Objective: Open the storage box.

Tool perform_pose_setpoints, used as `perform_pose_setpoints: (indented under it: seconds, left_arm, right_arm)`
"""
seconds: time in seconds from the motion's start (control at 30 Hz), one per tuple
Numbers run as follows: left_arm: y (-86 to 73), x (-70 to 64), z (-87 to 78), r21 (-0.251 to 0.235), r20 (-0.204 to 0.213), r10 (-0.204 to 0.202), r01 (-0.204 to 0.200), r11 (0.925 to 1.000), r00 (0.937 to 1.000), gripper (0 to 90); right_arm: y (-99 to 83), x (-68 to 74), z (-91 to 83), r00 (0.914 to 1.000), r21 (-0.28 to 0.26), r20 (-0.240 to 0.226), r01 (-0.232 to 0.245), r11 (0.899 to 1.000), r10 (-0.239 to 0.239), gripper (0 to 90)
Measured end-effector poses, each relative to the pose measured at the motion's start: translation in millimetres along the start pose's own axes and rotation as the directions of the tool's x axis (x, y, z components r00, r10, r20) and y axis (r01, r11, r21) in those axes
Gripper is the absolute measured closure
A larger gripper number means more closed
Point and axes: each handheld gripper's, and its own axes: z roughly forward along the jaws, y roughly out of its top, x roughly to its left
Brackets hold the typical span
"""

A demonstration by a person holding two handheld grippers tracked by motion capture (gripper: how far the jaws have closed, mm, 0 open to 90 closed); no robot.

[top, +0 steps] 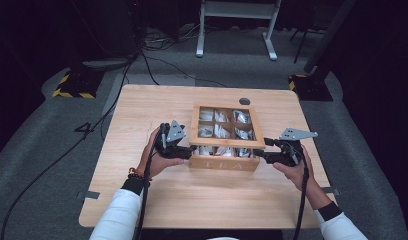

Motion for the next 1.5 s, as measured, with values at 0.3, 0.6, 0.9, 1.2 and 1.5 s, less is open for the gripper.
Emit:
perform_pose_setpoints:
  seconds: [0.3,0.6,0.9,1.2,1.5]
  left_arm:
    - [14.2,2.1,-1.1,-0.022,-0.025,0.048,-0.049,0.9986,0.9985,20.5]
    - [40.8,13.3,-9.2,-0.067,-0.039,0.053,-0.055,0.9963,0.9979,21.2]
    - [61.5,19.2,-10.8,-0.086,-0.041,0.106,-0.109,0.9903,0.9935,25.2]
    - [75.8,22.1,-12.6,-0.118,-0.033,0.132,-0.135,0.9837,0.9907,47.2]
    - [90.6,37.8,-9.6,-0.152,-0.022,0.099,-0.101,0.9832,0.9949,51.1]
  right_arm:
    - [1.6,1.0,-13.8,0.9992,-0.018,0.018,0.035,0.999,-0.035,37.0]
    - [-27.5,-19.1,-30.0,0.9971,0.054,0.050,0.055,0.997,-0.058,34.8]
    - [-66.1,-29.5,-28.5,0.9952,0.128,0.057,0.072,0.989,-0.079,33.0]
    - [-82.8,-34.7,-20.9,0.9976,0.161,0.062,0.023,0.987,-0.033,33.5]
    - [-84.1,-31.9,-13.8,0.9995,0.153,0.021,0.021,0.988,-0.024,33.5]
